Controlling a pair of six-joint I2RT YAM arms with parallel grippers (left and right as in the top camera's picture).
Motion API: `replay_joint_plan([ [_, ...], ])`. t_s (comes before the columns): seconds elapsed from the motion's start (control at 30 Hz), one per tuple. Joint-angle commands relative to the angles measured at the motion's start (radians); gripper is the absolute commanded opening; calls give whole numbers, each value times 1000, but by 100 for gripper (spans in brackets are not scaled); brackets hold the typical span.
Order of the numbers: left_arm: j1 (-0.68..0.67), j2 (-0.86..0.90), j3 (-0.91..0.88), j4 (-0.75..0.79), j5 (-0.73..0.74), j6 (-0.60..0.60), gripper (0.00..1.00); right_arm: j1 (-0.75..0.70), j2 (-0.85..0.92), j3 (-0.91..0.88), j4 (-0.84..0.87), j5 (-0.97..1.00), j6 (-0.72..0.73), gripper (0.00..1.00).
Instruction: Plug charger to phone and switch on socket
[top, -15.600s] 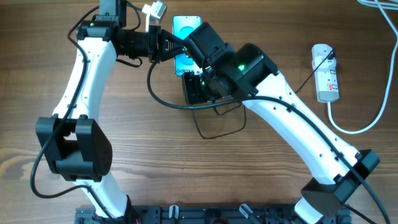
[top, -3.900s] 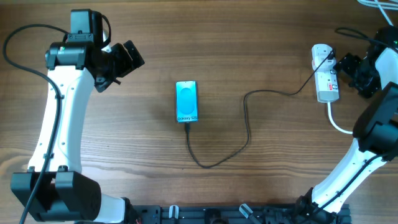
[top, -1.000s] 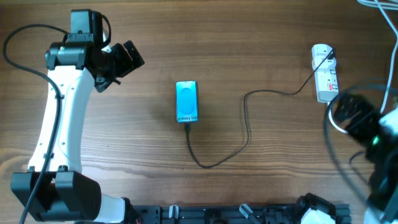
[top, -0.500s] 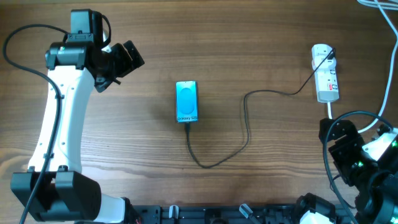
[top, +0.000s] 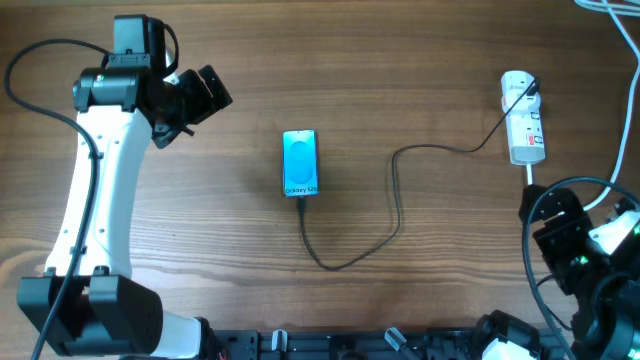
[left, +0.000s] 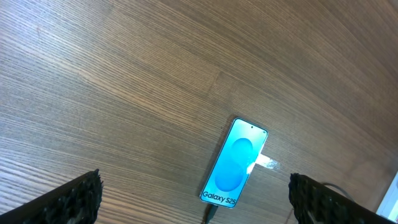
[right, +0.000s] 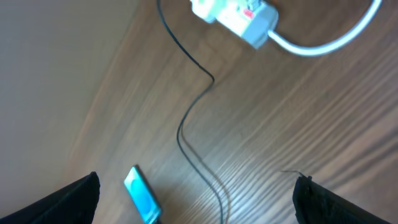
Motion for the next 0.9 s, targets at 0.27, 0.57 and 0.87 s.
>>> replay_joint_plan([
  [0.27,4,5,-1,0,-9,-13,100,5,-3,-5,146,8,-298,100],
  [0.57,3,5,-1,0,-10,-13,100,143,-176,-189,381,-6,-373,100],
  [0.87,4,5,-1,0,-10,-13,100,344,-424,-525,777,-3,-456,100],
])
